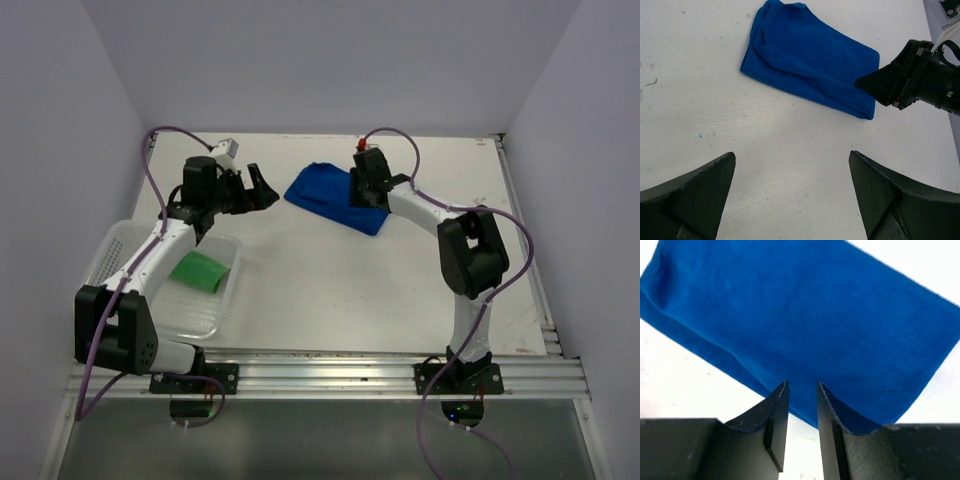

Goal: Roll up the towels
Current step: Fold the towel

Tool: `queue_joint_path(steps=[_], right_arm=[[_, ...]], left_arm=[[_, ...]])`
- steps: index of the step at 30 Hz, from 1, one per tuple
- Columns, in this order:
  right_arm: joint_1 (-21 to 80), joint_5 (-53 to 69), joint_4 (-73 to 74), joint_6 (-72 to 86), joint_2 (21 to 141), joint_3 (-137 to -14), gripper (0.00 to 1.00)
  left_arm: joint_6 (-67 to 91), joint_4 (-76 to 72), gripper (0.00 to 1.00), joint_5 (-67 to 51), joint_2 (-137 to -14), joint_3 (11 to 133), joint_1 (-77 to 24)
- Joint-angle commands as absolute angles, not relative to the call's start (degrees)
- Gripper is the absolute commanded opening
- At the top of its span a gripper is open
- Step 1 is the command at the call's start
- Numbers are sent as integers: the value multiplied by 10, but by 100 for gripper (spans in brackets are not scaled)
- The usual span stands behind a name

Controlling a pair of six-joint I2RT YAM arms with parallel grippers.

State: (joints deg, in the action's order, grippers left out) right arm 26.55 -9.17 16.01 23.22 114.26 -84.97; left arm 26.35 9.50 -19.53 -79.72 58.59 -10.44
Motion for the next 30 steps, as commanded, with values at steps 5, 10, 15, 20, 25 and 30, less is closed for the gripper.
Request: queue_joint_path(steps=[5, 10, 15, 20, 25, 30], right_arm=[[272, -56, 182, 209, 1156, -823, 31], [278, -38, 185, 206, 1158, -792, 31], [292, -40, 201, 180, 1162, -780, 31], [301, -24, 214, 169, 1134, -741, 31], [318, -3, 221, 147, 1084, -665, 31], [339, 38, 256, 120, 1007, -607, 29]], left_arm=[[251, 76, 100, -187, -801, 586, -114], [250, 76, 99, -182, -802, 586, -115], [249, 77, 100, -182, -804, 587, -115], [245, 79, 100, -176, -804, 588, -116], [243, 83, 99, -170, -804, 590, -120], [241, 84, 99, -163, -801, 590, -124]])
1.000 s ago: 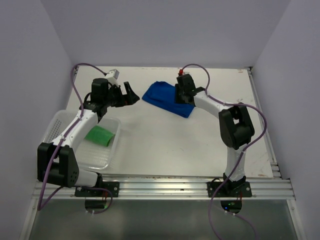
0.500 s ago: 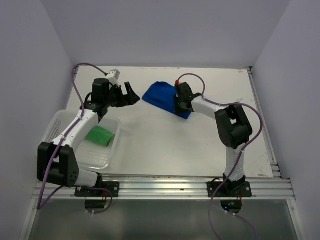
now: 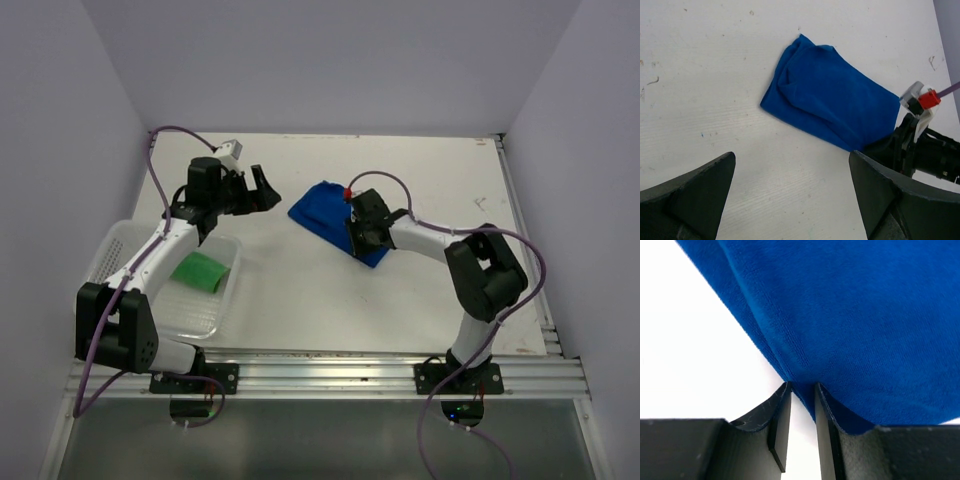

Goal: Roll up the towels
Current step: Fold the towel

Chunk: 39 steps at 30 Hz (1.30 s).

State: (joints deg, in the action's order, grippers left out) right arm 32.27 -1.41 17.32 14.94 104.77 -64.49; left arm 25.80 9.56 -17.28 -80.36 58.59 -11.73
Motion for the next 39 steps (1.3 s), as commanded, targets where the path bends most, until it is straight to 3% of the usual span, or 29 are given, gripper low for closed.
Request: queue_joint_path(steps=[1, 8, 12, 14, 21, 22, 25, 39], right_arm=[[351, 46, 275, 114, 996, -593, 29], [403, 28, 375, 69, 934, -570, 31], [403, -17, 347, 111, 862, -548, 51], [402, -54, 321, 164, 807, -547, 54], [342, -126, 271, 293, 702, -524, 53], [320, -130, 279, 303, 702, -522, 47], [302, -176, 308, 355, 721, -519, 39], [304, -184, 269, 440, 902, -552, 47]], left_arm=[[239, 85, 100, -161, -799, 590, -125], [237, 86, 100, -154, -797, 590, -130], [235, 88, 100, -148, -800, 590, -136], [234, 89, 100, -146, -803, 591, -141], [229, 95, 99, -138, -809, 595, -153], [229, 96, 100, -139, -809, 595, -153], [229, 95, 100, -143, -809, 596, -155], [231, 98, 100, -153, -808, 598, -157]])
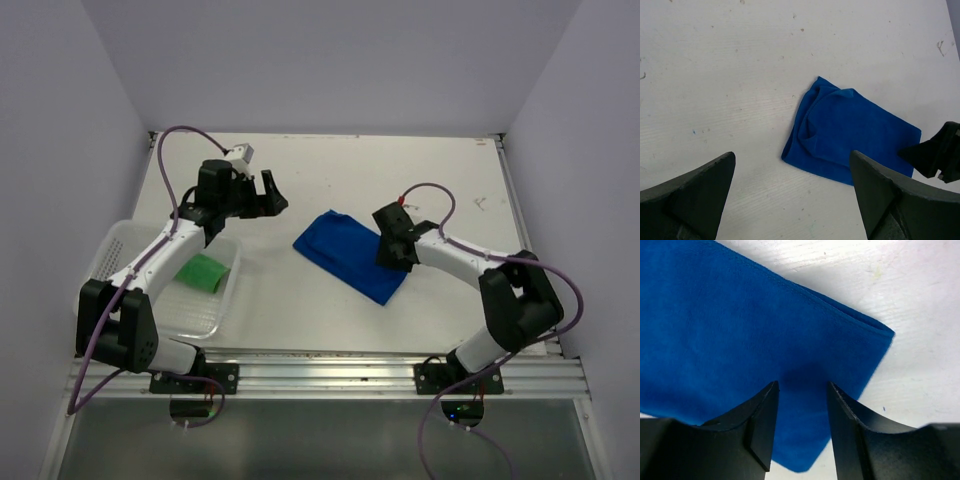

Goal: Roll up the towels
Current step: Fold the towel

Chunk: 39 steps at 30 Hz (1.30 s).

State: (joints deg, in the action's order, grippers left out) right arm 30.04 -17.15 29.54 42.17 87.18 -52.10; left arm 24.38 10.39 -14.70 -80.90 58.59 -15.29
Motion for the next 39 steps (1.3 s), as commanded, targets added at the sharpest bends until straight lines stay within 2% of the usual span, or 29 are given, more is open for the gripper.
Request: queue_joint_path(steps=[1, 6, 10, 14, 19, 28, 34, 39], right_arm=[[305, -179, 257, 438, 913, -562, 48], [313, -175, 251, 408, 983, -598, 52], [312, -92, 215, 360, 1022, -607, 54], [314, -3, 235, 240, 1075, -648, 56], [337, -3, 327, 104, 1129, -723, 58], [345, -44, 351, -89, 1112, -758, 60], [331, -12, 284, -64, 1022, -746, 63], [285, -40, 274, 117, 972, -722, 64]], left_arm=[[231, 97, 100, -153, -808, 598, -158], [230, 98, 100, -151, -808, 599, -158], [229, 101, 100, -151, -808, 600, -158], [228, 103, 100, -149, -808, 602, -158], [229, 103, 100, -148, -804, 602, -158], [230, 101, 99, -150, -805, 600, -158], [230, 101, 100, -145, -804, 599, -159], [228, 99, 100, -133, -801, 599, -160]])
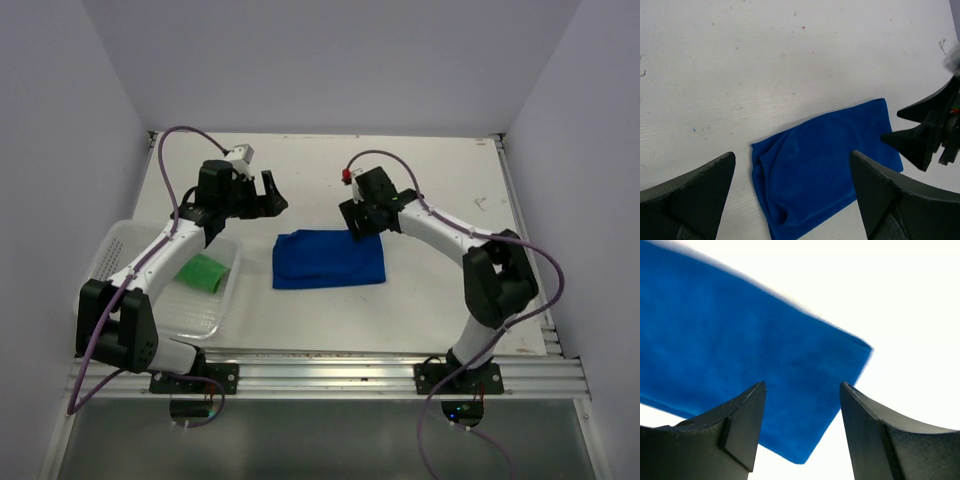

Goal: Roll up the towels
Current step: Fold the towel

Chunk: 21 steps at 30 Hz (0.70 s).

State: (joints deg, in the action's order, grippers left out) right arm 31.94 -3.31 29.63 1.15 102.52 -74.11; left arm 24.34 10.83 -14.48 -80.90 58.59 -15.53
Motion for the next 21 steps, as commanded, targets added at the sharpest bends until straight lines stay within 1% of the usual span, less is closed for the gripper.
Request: queue_joint_path(steps=[1, 2, 3, 6, 10, 14, 17, 21], right_arm=[[273, -43, 240, 146, 942, -700, 64], [260, -26, 220, 197, 927, -674, 64], [230, -11, 202, 221, 908, -622, 64], [186, 35, 135, 307, 833, -528, 62], [179, 57, 127, 372, 761, -465, 61], [173, 56, 102, 438, 682, -376, 56], [171, 74, 63, 464, 668, -332, 55], [171, 88, 37, 476, 689, -303, 54]], left_arm=[[227, 99, 100, -132, -800, 599, -161], [226, 98, 100, -131, -800, 599, -161], [226, 98, 100, -130, -800, 599, -161], [225, 99, 100, -131, -805, 606, -164], [223, 126, 100, -122, -832, 651, -186], [223, 155, 100, -103, -864, 716, -217], [224, 171, 100, -86, -895, 752, -246], [224, 208, 100, -69, -967, 838, -298]])
